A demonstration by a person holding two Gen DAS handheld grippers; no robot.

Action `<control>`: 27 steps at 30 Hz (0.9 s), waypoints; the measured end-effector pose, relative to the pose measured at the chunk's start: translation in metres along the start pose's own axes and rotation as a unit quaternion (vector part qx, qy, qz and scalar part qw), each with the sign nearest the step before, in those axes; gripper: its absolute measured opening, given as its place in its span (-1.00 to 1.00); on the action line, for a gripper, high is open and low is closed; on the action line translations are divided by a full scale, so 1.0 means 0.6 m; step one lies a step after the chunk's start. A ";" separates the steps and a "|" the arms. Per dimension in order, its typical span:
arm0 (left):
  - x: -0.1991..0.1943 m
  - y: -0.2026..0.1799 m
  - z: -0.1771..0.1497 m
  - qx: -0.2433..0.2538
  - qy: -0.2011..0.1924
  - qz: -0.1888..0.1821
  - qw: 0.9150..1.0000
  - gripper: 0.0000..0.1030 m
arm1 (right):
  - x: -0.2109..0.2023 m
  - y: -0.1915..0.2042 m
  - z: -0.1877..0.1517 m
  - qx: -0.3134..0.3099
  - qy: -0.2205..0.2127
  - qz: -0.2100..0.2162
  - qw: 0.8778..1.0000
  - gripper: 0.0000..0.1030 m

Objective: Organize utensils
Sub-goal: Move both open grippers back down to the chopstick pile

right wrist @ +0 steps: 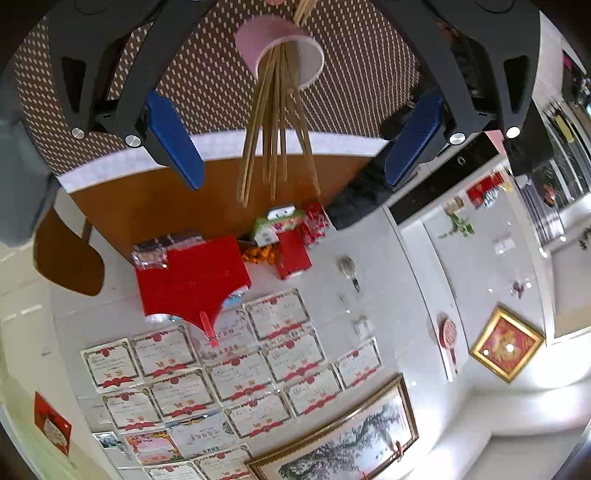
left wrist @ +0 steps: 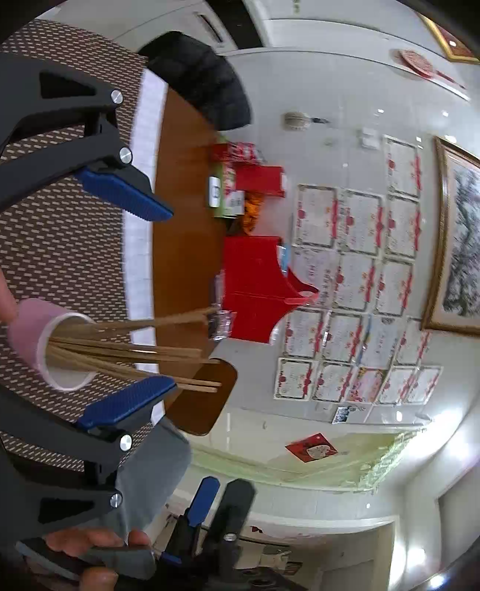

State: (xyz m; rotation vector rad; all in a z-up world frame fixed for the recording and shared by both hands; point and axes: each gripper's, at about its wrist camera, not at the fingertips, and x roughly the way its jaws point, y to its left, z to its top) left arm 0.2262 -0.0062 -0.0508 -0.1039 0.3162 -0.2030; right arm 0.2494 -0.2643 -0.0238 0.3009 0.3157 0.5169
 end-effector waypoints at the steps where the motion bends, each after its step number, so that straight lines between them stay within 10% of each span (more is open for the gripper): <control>1: -0.007 0.006 -0.005 -0.004 0.007 0.001 1.000 0.64 | -0.006 0.006 -0.009 -0.006 0.009 -0.004 1.000 0.88; 27: -0.035 0.044 -0.253 0.044 0.220 0.020 0.974 0.64 | 0.027 -0.011 -0.301 -0.039 0.286 -0.062 0.955 0.88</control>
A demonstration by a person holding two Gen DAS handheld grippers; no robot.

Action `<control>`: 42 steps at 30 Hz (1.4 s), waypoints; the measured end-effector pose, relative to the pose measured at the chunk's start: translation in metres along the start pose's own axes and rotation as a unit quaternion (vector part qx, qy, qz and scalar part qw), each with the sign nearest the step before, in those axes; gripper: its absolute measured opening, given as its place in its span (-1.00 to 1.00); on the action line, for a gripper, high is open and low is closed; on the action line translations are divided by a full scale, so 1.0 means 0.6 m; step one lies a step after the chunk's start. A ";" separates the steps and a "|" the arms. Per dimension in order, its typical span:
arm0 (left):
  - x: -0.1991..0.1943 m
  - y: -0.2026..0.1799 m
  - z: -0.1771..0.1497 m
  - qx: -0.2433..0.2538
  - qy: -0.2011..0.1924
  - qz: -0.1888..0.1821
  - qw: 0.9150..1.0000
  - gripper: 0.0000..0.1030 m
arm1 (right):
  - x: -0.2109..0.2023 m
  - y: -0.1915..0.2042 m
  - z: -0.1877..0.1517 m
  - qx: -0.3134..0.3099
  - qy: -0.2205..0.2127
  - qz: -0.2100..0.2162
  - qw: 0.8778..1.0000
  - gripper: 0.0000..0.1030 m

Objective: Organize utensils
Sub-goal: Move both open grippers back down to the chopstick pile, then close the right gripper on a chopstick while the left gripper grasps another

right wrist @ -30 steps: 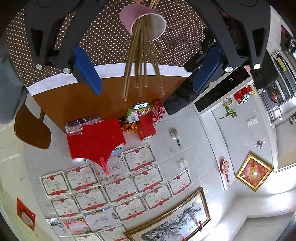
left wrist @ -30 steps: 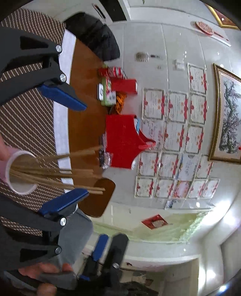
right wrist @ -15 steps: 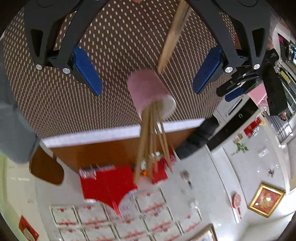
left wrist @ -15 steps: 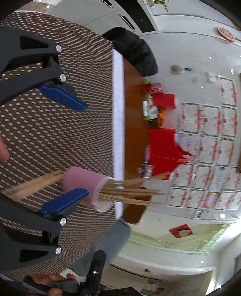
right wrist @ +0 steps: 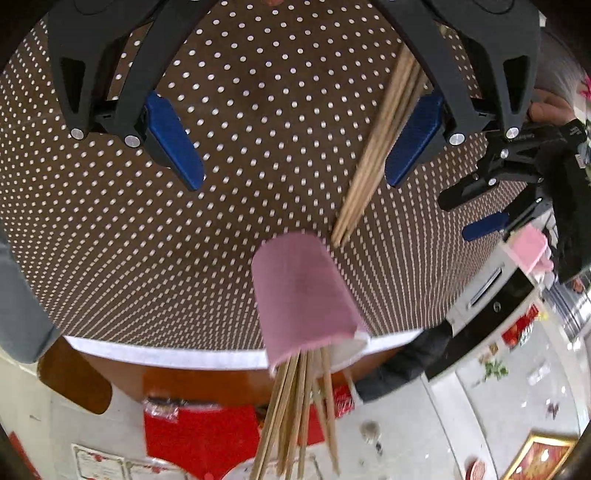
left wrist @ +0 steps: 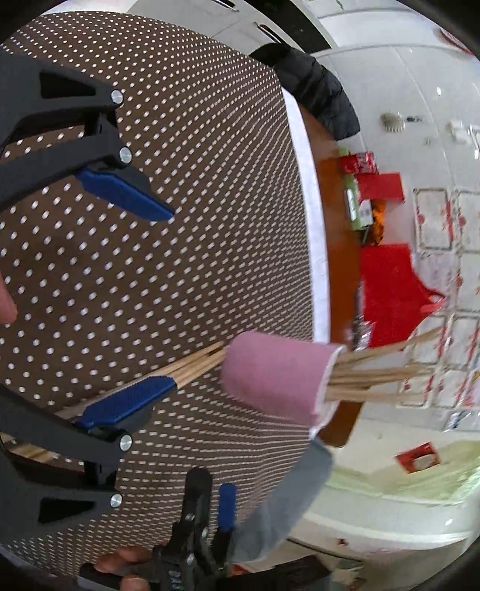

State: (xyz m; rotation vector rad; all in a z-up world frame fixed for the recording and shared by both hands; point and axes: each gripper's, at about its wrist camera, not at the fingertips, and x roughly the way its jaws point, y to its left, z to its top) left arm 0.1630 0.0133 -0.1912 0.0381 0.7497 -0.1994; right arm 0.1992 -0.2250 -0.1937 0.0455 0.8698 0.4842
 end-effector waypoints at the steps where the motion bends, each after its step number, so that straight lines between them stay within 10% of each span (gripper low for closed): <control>1: 0.005 -0.007 -0.005 0.009 0.011 -0.001 1.000 0.64 | 0.004 0.001 -0.002 -0.001 0.005 -0.001 1.000 0.88; 11: 0.028 -0.059 -0.044 0.077 0.072 -0.001 0.994 0.65 | 0.009 0.009 -0.013 -0.015 0.021 -0.009 1.000 0.88; 29: 0.024 -0.056 -0.052 0.114 0.061 0.021 0.991 0.75 | 0.064 0.078 -0.041 -0.112 0.067 -0.039 0.991 0.88; 42: 0.038 -0.015 -0.047 0.057 0.085 -0.014 0.995 0.76 | 0.061 0.075 -0.052 -0.126 0.076 -0.023 0.989 0.88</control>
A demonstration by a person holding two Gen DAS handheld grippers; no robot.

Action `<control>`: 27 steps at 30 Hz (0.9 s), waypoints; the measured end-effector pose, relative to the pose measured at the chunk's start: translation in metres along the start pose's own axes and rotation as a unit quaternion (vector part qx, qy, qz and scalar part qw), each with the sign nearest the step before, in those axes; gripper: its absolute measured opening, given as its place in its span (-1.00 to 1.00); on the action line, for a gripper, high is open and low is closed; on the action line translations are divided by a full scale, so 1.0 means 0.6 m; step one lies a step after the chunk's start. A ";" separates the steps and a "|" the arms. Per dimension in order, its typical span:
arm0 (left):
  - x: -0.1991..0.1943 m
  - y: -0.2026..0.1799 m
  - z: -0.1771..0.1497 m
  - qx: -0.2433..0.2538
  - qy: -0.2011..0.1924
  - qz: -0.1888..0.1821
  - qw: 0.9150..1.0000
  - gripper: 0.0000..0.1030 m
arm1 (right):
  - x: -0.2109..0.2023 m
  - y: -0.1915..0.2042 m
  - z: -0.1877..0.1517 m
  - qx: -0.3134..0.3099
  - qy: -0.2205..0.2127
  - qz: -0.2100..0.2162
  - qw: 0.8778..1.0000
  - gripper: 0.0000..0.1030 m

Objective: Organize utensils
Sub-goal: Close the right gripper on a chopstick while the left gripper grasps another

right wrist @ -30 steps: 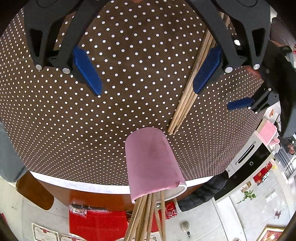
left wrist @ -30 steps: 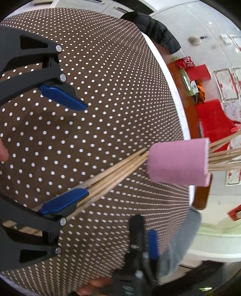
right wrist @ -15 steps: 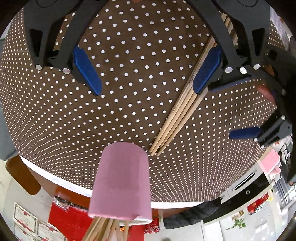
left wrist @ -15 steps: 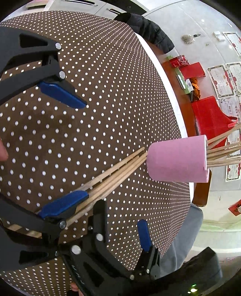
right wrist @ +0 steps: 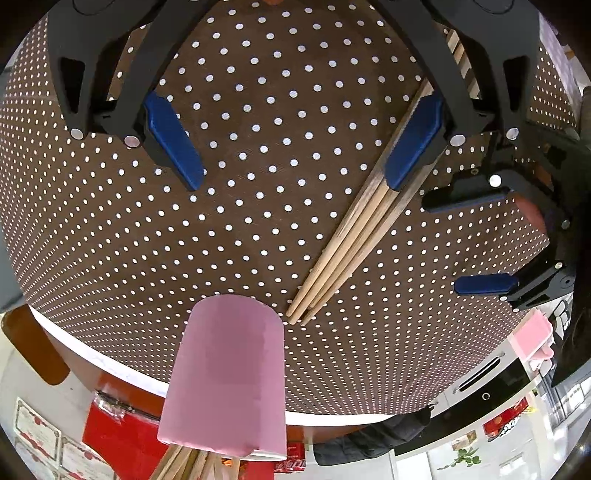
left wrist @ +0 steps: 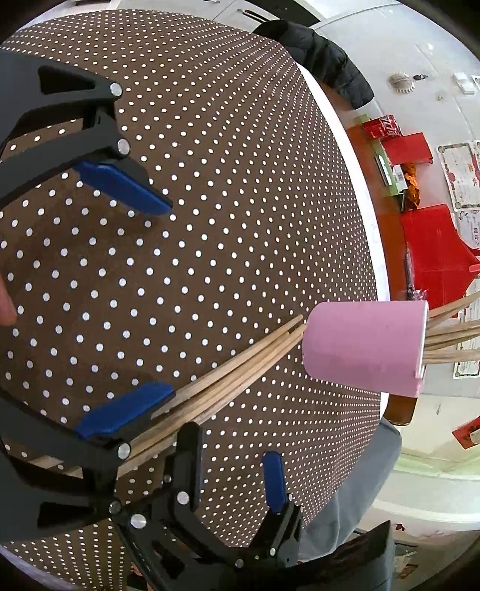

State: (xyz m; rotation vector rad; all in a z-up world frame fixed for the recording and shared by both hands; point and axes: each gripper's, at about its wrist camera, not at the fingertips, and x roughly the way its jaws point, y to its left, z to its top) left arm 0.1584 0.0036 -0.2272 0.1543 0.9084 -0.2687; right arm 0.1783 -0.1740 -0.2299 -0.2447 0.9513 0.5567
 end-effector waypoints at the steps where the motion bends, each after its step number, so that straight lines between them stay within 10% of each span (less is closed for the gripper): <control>1: 0.001 0.002 0.001 -0.003 0.000 -0.002 1.000 0.76 | 0.000 0.001 -0.001 -0.005 -0.003 0.001 1.000 0.88; 12: 0.001 -0.010 0.007 -0.002 0.003 -0.036 0.999 0.76 | -0.005 0.033 -0.015 -0.074 0.012 -0.032 0.997 0.88; 27: 0.009 -0.054 0.010 0.019 0.002 0.025 0.999 0.77 | -0.006 -0.017 -0.004 -0.020 0.022 -0.044 0.999 0.88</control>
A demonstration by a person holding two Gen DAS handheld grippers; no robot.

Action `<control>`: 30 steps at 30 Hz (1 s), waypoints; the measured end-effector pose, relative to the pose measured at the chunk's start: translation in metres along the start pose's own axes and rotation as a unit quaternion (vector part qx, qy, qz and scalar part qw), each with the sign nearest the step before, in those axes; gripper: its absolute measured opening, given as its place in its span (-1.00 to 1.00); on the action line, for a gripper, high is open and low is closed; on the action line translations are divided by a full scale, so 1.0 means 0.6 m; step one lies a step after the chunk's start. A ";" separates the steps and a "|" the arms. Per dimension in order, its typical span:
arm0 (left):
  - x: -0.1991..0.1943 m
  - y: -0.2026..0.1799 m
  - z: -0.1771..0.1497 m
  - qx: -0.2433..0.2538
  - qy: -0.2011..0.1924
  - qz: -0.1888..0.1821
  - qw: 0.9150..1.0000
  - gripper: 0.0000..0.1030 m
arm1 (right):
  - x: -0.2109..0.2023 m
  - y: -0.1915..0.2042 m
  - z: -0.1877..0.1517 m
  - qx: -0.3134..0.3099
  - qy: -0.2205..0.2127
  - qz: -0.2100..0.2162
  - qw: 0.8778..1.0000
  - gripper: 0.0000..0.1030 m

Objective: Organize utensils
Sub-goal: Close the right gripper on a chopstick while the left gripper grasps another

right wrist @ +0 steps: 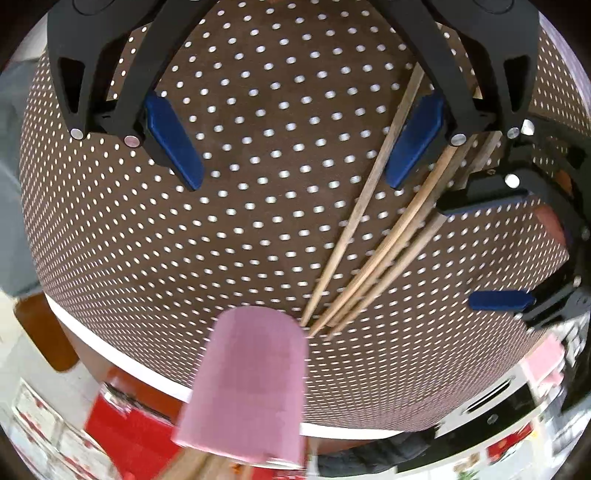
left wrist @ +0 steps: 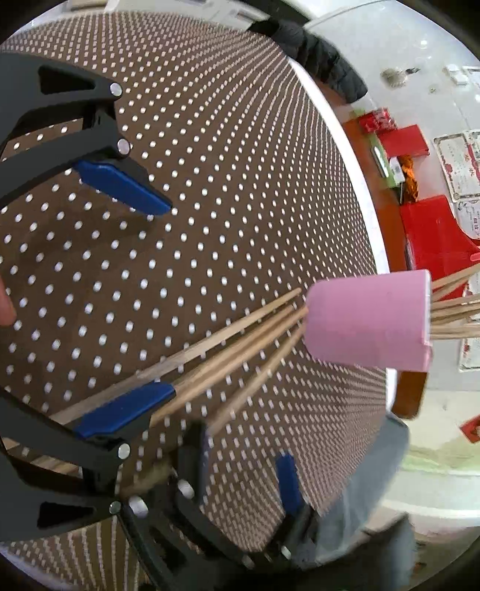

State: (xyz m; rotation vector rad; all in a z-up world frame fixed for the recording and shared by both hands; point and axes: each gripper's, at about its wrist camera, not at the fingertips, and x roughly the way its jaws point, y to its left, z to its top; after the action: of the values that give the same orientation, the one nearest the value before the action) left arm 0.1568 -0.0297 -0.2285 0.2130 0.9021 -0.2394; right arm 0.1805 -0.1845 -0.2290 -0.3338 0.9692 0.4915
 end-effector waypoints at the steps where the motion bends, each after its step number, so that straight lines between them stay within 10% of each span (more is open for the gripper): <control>1: -0.001 -0.003 0.000 0.003 -0.004 0.008 1.000 0.77 | 0.001 -0.006 -0.001 0.008 0.002 0.006 1.000 0.88; 6: 0.003 -0.003 0.003 -0.005 0.006 0.005 1.000 0.77 | -0.001 -0.005 0.004 0.024 -0.002 -0.008 1.000 0.86; 13: 0.026 0.030 0.029 -0.035 0.010 0.004 0.999 0.74 | 0.006 0.010 0.027 0.051 -0.025 -0.012 0.998 0.30; 18: 0.026 0.033 0.040 -0.033 0.002 -0.008 0.999 0.30 | 0.005 0.036 0.043 0.046 -0.033 -0.011 0.998 -0.21; 22: 0.017 0.012 0.037 -0.017 -0.002 -0.018 1.000 -0.79 | 0.003 0.054 0.047 0.033 -0.034 0.001 0.999 -0.76; 30: 0.006 0.051 0.028 -0.078 -0.016 -0.044 0.996 -0.90 | -0.006 0.035 0.043 0.057 -0.052 0.054 0.996 -0.88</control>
State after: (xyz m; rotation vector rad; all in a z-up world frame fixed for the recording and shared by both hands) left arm 0.1801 -0.0058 -0.2188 0.0248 0.8942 -0.2531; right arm 0.1857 -0.1549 -0.2136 -0.1524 0.9118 0.5448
